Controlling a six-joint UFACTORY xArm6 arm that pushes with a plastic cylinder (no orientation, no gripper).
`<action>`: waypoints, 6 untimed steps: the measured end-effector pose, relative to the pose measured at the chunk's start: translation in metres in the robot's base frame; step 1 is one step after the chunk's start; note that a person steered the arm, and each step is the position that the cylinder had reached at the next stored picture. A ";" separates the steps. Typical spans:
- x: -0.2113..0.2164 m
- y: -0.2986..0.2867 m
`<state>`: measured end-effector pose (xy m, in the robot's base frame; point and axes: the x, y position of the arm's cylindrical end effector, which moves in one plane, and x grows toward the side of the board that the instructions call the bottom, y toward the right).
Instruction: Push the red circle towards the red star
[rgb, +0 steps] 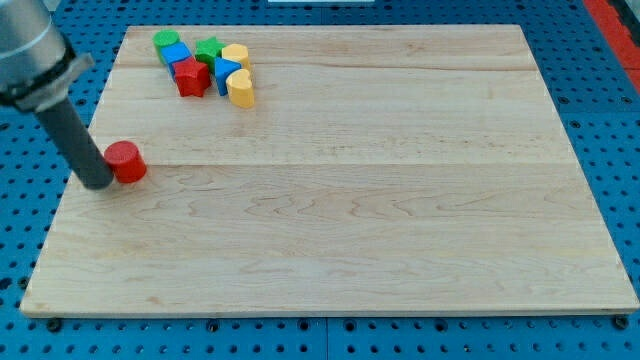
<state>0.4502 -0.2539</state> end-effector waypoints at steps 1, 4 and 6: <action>-0.048 0.037; -0.019 0.088; -0.074 0.091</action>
